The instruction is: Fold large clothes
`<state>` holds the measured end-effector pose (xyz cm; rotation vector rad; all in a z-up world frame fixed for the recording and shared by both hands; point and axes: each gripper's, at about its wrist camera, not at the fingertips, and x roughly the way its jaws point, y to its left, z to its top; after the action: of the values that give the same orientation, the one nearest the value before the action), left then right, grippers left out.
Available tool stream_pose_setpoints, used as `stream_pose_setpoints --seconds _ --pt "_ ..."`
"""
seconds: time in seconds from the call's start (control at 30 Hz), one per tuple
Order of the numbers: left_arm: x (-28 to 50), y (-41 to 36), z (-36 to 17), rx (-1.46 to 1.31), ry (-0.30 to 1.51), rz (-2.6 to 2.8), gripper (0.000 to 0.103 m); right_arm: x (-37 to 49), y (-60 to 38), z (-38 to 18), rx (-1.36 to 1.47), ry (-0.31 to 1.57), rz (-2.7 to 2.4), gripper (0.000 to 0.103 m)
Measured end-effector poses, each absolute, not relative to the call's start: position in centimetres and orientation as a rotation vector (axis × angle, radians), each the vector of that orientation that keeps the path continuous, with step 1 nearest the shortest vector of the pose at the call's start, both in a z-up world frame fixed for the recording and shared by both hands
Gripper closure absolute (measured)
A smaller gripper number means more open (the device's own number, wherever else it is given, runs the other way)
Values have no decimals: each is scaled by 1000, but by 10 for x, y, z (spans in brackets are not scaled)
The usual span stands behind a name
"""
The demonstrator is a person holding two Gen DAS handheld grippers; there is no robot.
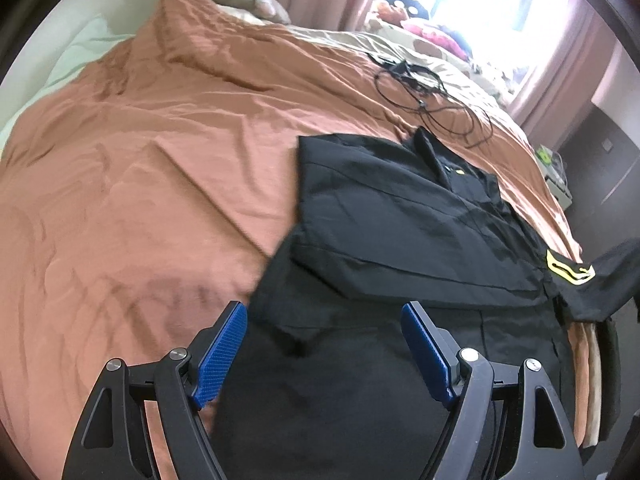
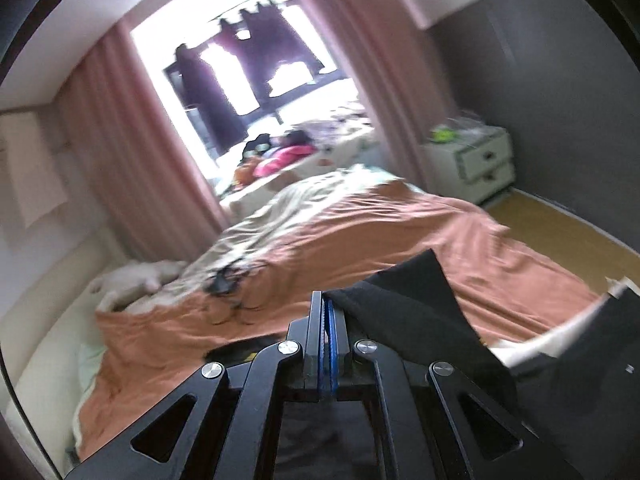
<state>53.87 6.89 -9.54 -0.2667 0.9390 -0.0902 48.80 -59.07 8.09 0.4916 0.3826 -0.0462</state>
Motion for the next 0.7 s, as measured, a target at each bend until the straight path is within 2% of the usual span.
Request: stream_pose_setpoints --seconds 0.3,0.5,0.7 --pt "519 124 -90 -316 907 -46 22 528 -474 114 386 397 124 100" --pt "503 168 -92 -361 894 0 22 554 -397 98 339 459 216 100" --pt "490 203 -101 -392 903 40 23 582 -324 51 297 568 288 100"
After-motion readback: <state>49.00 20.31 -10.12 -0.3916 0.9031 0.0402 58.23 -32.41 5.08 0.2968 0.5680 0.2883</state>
